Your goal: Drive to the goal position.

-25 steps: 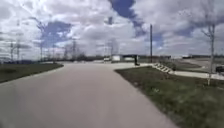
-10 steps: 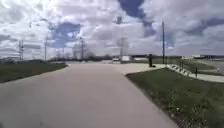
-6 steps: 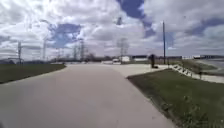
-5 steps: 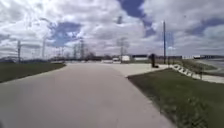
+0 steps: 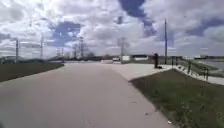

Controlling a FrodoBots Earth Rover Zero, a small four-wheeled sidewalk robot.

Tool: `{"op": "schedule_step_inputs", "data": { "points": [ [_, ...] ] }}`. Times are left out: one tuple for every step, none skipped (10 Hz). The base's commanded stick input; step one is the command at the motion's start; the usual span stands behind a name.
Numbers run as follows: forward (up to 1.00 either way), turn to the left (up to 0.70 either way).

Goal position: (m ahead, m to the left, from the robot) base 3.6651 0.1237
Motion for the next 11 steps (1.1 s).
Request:
{"op": "schedule_step_inputs", "data": {
  "points": [
    [1.0, 0.0],
    [1.0, 0.0],
    [1.0, 0.0],
    [1.0, 0.0],
    [1.0, 0.0],
    [1.0, 0.0],
    [1.0, 0.0],
    [1.0, 0.0],
    [1.0, 0.0],
    [1.0, 0.0],
    [1.0, 0.0]
  ]
}}
